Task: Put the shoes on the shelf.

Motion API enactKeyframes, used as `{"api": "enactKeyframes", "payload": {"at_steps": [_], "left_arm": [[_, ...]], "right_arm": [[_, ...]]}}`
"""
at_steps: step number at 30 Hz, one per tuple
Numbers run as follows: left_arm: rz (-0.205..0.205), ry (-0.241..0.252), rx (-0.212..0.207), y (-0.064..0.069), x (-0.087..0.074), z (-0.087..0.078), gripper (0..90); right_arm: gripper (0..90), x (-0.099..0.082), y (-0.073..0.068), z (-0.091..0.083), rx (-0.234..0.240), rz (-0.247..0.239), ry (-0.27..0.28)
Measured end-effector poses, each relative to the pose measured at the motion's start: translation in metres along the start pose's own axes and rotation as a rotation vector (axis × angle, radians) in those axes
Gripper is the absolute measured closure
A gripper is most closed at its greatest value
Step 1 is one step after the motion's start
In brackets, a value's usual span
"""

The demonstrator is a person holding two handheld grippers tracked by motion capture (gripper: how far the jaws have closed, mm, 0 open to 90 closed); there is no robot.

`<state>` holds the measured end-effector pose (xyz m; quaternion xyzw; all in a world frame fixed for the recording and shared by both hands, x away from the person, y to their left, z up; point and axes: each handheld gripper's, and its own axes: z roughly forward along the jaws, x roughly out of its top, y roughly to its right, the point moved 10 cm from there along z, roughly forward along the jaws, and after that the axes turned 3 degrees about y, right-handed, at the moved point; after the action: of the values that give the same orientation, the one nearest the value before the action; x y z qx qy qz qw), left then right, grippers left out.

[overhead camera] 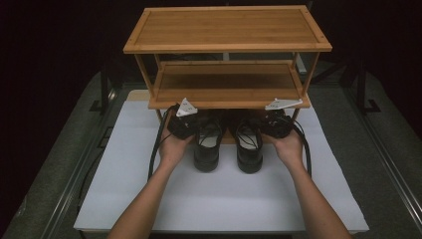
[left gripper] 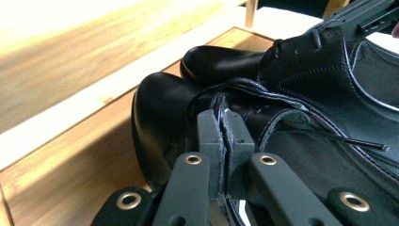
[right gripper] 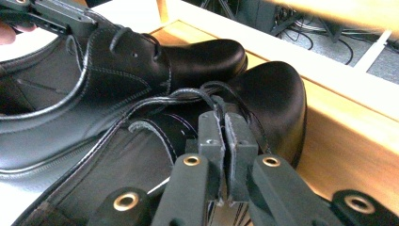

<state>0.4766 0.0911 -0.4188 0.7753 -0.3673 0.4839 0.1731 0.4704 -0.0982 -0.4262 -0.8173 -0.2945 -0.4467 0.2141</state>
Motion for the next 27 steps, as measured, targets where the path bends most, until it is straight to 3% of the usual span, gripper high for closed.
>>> {"api": "enactKeyframes", "payload": {"at_steps": [1, 8, 9, 14, 20, 27], "left_arm": [[0.006, 0.004, 0.023, -0.002, 0.001, 0.003, 88.4], [0.001, 0.032, 0.058, -0.010, 0.001, 0.012, 88.3], [-0.019, 0.027, 0.058, -0.011, -0.001, 0.014, 88.3], [-0.032, 0.027, 0.046, -0.013, -0.004, 0.015, 88.2], [-0.030, 0.028, 0.014, -0.010, -0.008, 0.015, 88.0], [-0.025, 0.025, 0.004, -0.006, -0.010, 0.014, 87.0]], "right_arm": [[86.8, 0.003, 0.003, 0.004, -0.013, -0.003, 0.000], [86.7, 0.013, 0.007, 0.012, -0.036, -0.009, 0.023], [86.7, 0.014, 0.006, 0.013, -0.032, -0.007, 0.026], [86.7, 0.014, 0.003, 0.017, -0.033, -0.014, 0.024], [86.6, 0.011, 0.010, 0.017, -0.054, -0.001, 0.033], [86.6, 0.008, 0.010, 0.017, -0.064, 0.003, 0.044]]}}
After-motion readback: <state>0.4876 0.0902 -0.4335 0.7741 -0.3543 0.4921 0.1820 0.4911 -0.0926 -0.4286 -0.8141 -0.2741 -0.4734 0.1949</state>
